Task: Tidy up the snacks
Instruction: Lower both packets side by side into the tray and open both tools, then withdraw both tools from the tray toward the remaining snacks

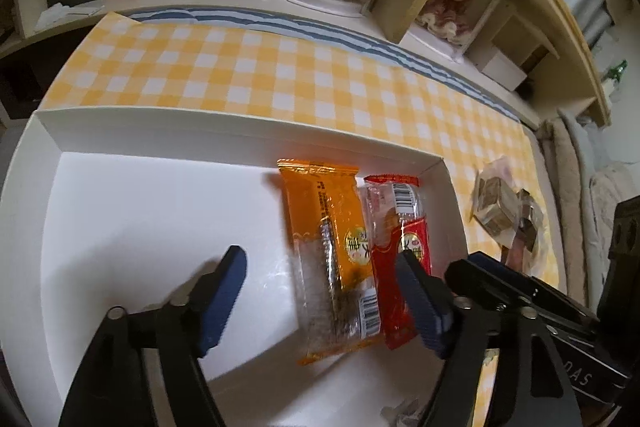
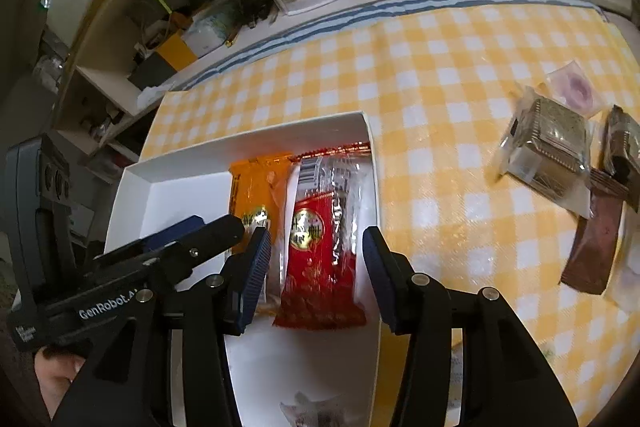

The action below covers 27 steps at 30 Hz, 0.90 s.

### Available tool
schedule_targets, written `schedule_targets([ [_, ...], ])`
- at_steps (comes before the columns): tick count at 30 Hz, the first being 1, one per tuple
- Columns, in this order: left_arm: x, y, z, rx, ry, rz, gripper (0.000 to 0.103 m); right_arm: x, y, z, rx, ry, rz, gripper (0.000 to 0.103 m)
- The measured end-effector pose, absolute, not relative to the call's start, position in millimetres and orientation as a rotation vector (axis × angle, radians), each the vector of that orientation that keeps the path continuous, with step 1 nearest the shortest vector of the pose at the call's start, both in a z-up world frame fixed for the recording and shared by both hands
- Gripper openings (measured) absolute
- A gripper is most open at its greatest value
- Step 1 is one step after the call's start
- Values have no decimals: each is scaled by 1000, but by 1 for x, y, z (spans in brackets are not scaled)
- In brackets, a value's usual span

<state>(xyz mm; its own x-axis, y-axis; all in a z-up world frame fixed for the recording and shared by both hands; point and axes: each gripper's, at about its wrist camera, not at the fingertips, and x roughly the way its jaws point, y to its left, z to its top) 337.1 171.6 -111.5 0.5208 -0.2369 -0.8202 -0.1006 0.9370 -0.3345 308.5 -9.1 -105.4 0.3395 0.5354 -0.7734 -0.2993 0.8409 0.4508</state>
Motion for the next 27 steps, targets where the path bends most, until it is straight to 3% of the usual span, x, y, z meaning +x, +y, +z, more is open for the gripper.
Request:
schedule_targets([
  [9,309,169,-96,-325,1032,-19,91,287,-20,-93,195,1069,510,63],
  [20,270,172,-70,-256,1022,20,102,268,-31,-73,126,1032,478,101],
  [27,245,174,-42,-209,989,48,103,256,-34,-59,87,1004,453,103],
])
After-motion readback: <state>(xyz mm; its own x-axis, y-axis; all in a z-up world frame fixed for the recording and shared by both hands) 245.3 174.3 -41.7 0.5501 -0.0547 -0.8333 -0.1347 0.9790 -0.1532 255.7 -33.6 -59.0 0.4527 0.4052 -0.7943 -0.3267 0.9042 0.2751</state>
